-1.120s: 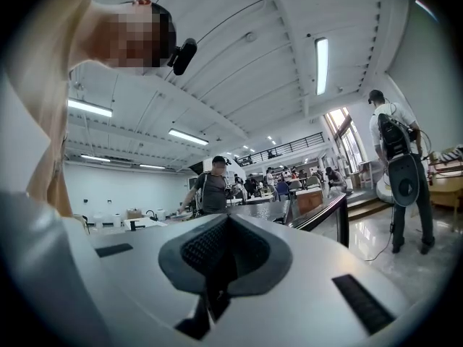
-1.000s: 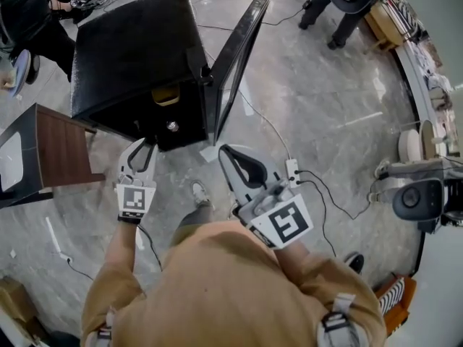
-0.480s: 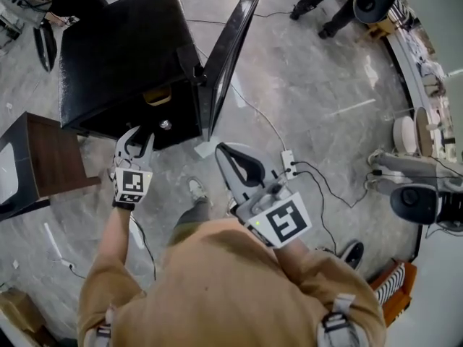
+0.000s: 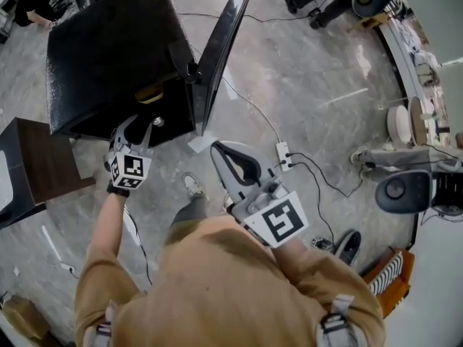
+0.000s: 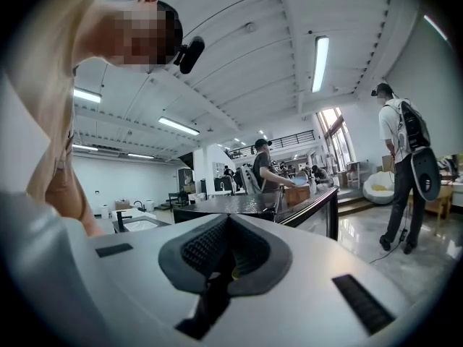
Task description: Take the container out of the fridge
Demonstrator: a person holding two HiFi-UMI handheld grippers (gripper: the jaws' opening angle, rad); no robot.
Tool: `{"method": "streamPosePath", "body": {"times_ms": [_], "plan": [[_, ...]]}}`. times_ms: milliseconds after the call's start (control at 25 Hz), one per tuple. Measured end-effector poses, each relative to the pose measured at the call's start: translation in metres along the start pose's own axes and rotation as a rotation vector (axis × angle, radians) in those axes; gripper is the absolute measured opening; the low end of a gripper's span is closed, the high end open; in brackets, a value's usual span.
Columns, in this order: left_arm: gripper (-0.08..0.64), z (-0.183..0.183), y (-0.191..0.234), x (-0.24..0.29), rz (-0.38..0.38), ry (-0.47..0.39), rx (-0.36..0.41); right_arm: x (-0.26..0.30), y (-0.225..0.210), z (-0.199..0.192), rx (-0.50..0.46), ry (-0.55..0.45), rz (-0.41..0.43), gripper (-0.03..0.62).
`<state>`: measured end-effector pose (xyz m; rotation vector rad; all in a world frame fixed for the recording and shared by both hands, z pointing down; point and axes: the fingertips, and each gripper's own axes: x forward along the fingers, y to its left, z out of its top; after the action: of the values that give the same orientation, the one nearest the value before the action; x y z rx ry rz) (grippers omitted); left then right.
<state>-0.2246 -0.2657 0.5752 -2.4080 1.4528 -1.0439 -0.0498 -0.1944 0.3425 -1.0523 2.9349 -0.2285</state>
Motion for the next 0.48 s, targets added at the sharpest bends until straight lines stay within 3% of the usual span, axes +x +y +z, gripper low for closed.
{"method": "streamPosePath", "body": {"times_ms": [480], "plan": [[0.121,-0.034,-0.005,0.046,-0.056,0.090,0.121,0.009,-0.003,-0.013,0.002,0.024,-0.021,0.000]]}}
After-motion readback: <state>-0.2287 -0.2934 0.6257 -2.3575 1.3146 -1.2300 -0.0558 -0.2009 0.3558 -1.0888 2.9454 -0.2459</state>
